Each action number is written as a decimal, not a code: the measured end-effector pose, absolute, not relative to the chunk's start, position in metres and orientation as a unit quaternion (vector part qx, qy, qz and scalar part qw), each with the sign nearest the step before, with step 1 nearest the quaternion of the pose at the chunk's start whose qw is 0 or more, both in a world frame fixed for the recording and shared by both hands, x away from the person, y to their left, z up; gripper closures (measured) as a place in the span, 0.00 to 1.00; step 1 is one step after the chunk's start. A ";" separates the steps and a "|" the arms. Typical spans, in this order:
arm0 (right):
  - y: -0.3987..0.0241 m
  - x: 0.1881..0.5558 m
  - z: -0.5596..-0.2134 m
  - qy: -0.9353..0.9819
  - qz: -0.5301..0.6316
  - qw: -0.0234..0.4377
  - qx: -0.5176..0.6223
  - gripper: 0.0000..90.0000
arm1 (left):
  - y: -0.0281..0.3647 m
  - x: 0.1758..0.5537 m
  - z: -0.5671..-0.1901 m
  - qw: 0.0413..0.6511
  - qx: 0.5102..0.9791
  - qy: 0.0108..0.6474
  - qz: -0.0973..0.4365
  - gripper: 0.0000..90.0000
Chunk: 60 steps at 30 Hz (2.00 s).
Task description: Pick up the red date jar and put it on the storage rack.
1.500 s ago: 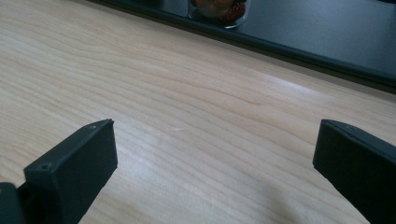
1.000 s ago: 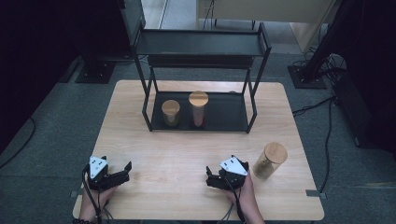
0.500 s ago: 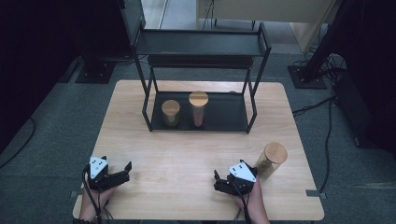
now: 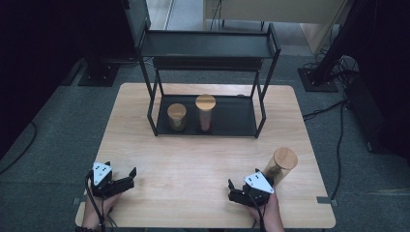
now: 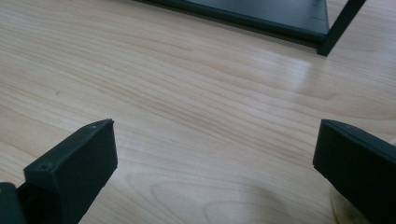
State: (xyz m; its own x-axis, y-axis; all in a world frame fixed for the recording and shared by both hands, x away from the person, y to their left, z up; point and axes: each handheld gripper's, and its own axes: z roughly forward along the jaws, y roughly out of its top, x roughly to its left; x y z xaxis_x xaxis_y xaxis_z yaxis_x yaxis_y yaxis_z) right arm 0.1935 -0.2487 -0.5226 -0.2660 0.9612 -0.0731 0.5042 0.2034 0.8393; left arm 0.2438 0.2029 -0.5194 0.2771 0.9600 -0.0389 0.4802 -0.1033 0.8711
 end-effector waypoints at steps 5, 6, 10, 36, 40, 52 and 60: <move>-0.254 0.187 -0.523 0.713 0.357 0.317 0.514 0.00 | 0.203 0.244 -0.519 0.413 0.684 0.527 0.290 0.01; -0.254 0.186 -0.523 0.714 0.356 0.318 0.513 0.00 | 0.203 0.244 -0.519 0.413 0.684 0.527 0.290 0.01; -0.258 0.181 -0.523 0.714 0.356 0.315 0.514 0.00 | 0.203 0.244 -0.519 0.414 0.683 0.527 0.290 0.01; -0.282 0.156 -0.523 0.710 0.352 0.312 0.523 0.00 | 0.203 0.244 -0.519 0.415 0.683 0.527 0.290 0.01; -0.286 0.153 -0.523 0.712 0.349 0.314 0.522 0.00 | 0.203 0.244 -0.519 0.414 0.684 0.526 0.290 0.01; -0.310 0.147 -0.519 0.701 0.340 0.325 0.536 0.00 | 0.202 0.244 -0.519 0.413 0.684 0.526 0.292 0.01; -0.324 0.146 -0.517 0.692 0.331 0.338 0.546 0.00 | 0.202 0.244 -0.519 0.412 0.684 0.526 0.292 0.01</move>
